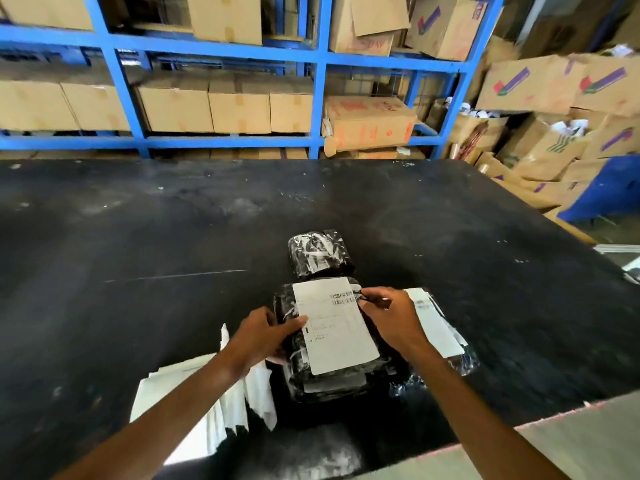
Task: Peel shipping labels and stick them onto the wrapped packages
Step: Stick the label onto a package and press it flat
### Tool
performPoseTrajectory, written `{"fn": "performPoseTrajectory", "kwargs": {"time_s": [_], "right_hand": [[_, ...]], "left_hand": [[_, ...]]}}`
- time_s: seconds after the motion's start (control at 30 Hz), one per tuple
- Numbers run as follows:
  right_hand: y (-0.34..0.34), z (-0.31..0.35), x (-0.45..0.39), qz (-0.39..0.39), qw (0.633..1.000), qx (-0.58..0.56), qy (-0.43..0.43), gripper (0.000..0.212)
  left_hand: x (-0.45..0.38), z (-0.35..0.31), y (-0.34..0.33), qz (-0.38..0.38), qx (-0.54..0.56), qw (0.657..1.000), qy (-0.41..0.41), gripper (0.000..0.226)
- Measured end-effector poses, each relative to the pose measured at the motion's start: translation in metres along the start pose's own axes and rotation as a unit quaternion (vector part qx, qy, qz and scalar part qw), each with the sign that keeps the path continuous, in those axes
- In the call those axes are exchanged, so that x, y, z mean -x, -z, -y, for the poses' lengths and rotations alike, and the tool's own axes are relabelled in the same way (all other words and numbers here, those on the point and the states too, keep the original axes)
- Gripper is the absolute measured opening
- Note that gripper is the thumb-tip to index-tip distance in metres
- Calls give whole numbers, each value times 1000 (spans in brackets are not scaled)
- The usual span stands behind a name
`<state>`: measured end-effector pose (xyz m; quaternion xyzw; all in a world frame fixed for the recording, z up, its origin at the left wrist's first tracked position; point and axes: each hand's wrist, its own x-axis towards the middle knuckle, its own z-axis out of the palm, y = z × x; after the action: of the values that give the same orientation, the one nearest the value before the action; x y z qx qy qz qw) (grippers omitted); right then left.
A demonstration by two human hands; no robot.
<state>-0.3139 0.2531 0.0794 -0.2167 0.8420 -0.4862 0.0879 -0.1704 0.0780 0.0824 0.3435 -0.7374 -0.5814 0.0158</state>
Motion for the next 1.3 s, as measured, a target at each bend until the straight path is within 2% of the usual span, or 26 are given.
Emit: {"fn": "performPoseTrajectory", "kwargs": {"time_s": [0.07, 0.23, 0.33, 0.4, 0.5, 0.63, 0.73, 0.83, 0.9, 0.97, 1.13, 1.3], "right_hand": [[-2, -6, 7, 14, 1000, -6, -3, 17], [-3, -5, 10, 17, 1000, 24, 2, 23], [-11, 9, 13, -29, 993, 90, 64, 26], [-26, 26, 19, -18, 989, 90, 119, 23], [-60, 50, 26, 46, 979, 70, 187, 19], [-118, 74, 35, 171, 955, 62, 234, 18], [-158, 88, 42, 289, 934, 85, 191, 22], [-193, 89, 42, 410, 880, 191, 142, 24], [-209, 88, 41, 456, 842, 256, 138, 21], [-221, 83, 39, 477, 822, 283, 129, 20], [-231, 85, 35, 475, 820, 299, 109, 29], [-228, 90, 31, 490, 817, 290, 95, 32]], "left_hand": [[11, 4, -9, -14, -13, 1000, -9, 39], [23, 14, -9, -33, -10, 999, -9, 47], [36, 20, 4, -59, 6, 998, -13, 45], [46, 30, 20, -105, -11, 994, -22, 38], [57, 57, 50, -180, -46, 983, -15, 30], [70, 103, 88, -257, -118, 959, 21, 25], [76, 132, 108, -288, -133, 945, 85, 18], [77, 148, 121, -287, -104, 941, 148, 20], [74, 156, 124, -265, -60, 950, 155, 24], [69, 164, 125, -239, -33, 960, 144, 25], [64, 172, 131, -187, 16, 974, 126, 24], [67, 174, 145, -163, -3, 981, 104, 39]]}}
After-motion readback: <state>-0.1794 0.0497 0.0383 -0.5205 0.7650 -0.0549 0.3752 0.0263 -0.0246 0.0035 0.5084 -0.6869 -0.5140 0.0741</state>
